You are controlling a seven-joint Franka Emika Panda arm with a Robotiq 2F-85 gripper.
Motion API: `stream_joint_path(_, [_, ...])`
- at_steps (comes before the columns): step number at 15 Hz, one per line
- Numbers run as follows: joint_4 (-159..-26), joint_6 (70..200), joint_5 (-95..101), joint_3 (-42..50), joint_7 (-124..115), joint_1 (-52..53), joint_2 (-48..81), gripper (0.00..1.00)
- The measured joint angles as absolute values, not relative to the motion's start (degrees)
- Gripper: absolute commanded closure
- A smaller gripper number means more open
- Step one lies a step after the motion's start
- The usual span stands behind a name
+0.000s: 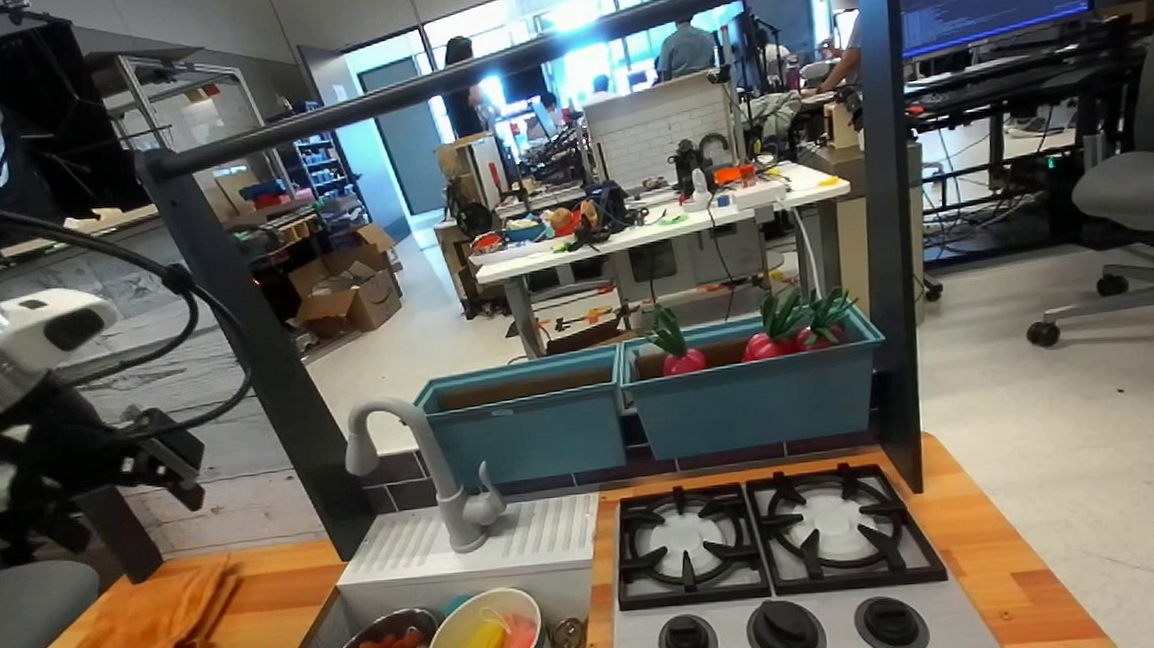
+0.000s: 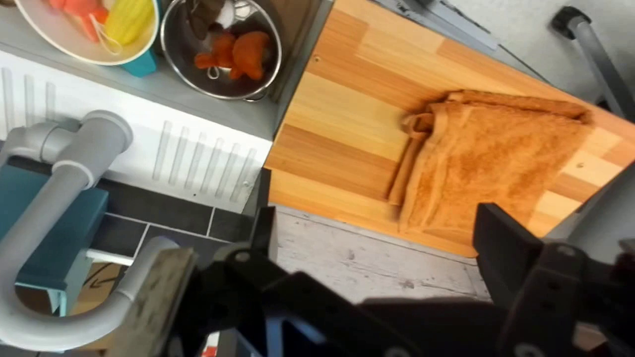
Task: Pick the objects on the counter and the stove and put them in the pots in the sink, then wipe the counter with the cloth
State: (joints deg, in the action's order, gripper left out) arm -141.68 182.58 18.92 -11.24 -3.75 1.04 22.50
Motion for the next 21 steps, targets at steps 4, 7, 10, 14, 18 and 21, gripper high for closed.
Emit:
stream_joint_path(4, [-141.7, 179.1, 19.0, -16.7, -5.2, -2.6, 22.3, 0.0])
stream_joint_path(7, [-141.7, 176.6, 14.3, -21.2, -3.9, -6.0, 23.3, 0.0])
stream_joint_path(10, [-140.9, 169.9, 5.4, -31.1, -2.6, -15.0, 25.1, 0.0])
stream_joint_path(14, [-138.0, 163.6, -10.6, -31.9, -0.5, -16.1, 24.7, 0.0])
stream_joint_path(18, [-135.8, 161.9, -18.4, -29.5, -1.0, -14.5, 23.8, 0.0])
stream_joint_path(21, [-135.6, 161.9, -18.5, -29.4, -1.8, -14.3, 23.8, 0.0])
